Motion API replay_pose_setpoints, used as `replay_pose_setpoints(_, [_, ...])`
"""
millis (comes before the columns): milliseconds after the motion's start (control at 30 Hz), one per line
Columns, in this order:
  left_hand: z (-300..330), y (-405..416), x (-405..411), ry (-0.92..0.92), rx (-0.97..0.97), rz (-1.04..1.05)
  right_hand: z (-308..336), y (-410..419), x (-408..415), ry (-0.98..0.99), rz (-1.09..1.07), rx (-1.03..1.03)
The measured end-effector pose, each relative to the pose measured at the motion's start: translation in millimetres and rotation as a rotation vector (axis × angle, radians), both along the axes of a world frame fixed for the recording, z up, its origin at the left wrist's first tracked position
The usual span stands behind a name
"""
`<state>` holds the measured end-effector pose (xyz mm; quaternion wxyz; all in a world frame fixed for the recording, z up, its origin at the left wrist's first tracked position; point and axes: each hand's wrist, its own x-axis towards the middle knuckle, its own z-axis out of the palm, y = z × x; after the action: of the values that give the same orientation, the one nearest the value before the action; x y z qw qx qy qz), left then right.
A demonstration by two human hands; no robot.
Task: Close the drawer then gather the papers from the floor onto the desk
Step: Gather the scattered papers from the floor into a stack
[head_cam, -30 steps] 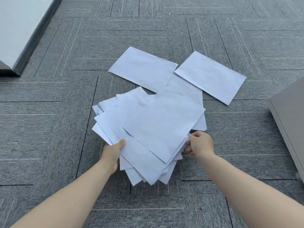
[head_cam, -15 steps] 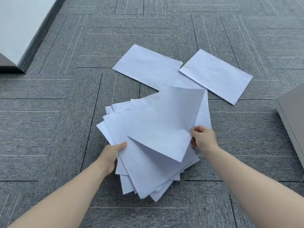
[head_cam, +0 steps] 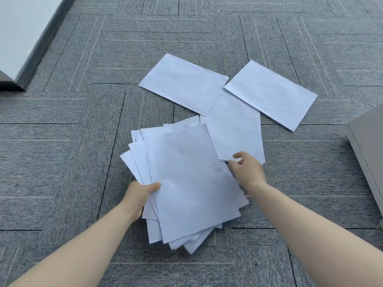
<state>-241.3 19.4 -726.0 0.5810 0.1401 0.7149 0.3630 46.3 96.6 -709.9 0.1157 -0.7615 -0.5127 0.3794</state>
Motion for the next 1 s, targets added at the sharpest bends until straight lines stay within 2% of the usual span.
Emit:
replay_pose_setpoints(100, [-1.8,0.9,-5.8,0.019,0.004,0.017,8.5,16.0,18.6,-0.238,-0.119,-0.007])
replay_pose_setpoints(200, [-5.2,0.9,-13.3,0.04,0.007,0.018,6.8,28.2,32.4,-0.349,-0.189,-0.093])
replay_pose_setpoints(467, [-9.6,5.4,-21.8,0.075,0.028,0.02,2.4,50.3,35.6,-0.286,-0.334,-0.174])
replay_pose_setpoints(800, [-10.4,5.8,-22.1,0.085,0.036,0.022,0.1,64.8,39.1,-0.208,-0.362,-0.223])
replay_pose_setpoints(1000, [-7.3,3.7,-23.2,0.082,0.045,0.026,0.6,57.5,34.6,-0.323,-0.336,-0.192])
